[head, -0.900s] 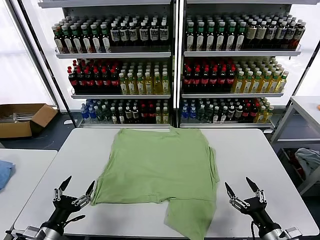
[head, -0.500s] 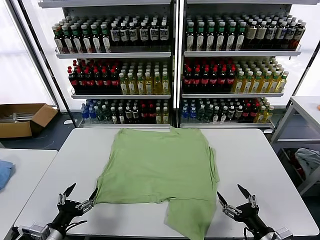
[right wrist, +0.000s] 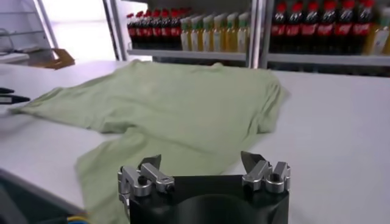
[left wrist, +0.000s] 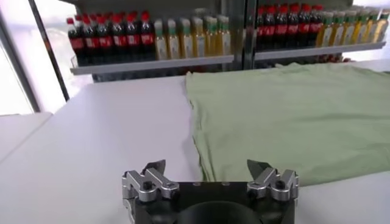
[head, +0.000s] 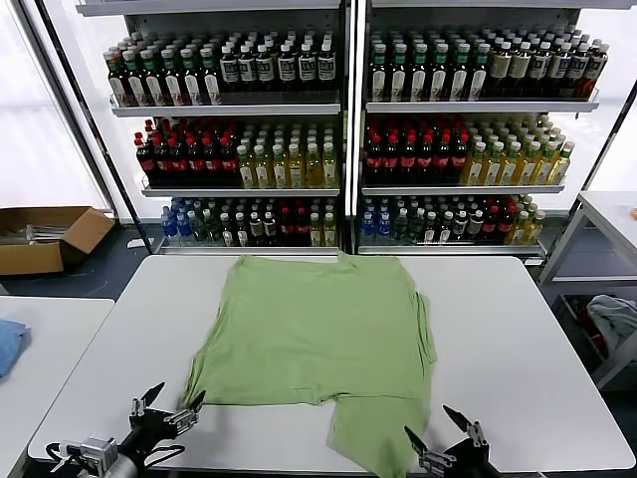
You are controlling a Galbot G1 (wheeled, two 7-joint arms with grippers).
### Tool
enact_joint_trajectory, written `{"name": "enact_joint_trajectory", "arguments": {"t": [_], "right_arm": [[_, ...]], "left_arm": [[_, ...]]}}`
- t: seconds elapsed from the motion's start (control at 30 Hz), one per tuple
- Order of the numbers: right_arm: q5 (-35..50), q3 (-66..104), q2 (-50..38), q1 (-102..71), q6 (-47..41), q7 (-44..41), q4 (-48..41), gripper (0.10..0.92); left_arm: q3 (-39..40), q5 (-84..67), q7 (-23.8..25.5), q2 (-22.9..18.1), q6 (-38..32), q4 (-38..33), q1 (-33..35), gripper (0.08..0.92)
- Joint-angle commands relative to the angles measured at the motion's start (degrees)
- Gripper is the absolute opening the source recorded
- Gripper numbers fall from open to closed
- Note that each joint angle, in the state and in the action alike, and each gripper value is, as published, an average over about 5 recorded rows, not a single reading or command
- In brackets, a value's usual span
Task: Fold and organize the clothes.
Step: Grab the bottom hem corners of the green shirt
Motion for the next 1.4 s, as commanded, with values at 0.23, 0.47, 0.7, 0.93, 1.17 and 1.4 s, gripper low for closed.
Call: {"name": "enact_joint_trajectory", "arguments": {"t": [0.23, 0.47, 0.7, 0.93, 1.17, 1.4], "right_arm": [[-4.1, -5.8, -0.7, -1.9, -1.4, -0.2, 0.3, 0.823], [-6.5, -8.4, -0.2, -1.6, -0.9, -0.5, -0.5, 0.689], [-6.8, -9.2, 0.3, -1.4, -0.1, -0.1, -1.1, 0.49], [-6.7, -8.7, 0.4, -1.3, 0.6, -0.1, -1.4, 0.291], [-6.5, -8.6, 0.7, -1.1, 1.1, -0.1, -1.6, 0.113], [-6.3, -8.5, 0.9, -0.8, 2.0, -0.1, -2.0, 0.106]], "left_arm": [[1.3, -0.9, -1.1, 0.7, 1.8, 0.5, -0.2, 0.823], [2.1, -0.4, -1.0, 0.1, 1.7, 1.0, -0.7, 0.823], [3.7, 0.4, -0.3, -0.4, 1.6, 1.9, -1.8, 0.823], [4.5, 0.9, 0.1, -0.3, 1.1, 2.2, -1.7, 0.748], [4.3, 0.9, 0.1, -0.2, 0.6, 2.3, -1.4, 0.542], [4.3, 1.1, 0.2, -0.2, -0.3, 2.1, -1.1, 0.342]]}}
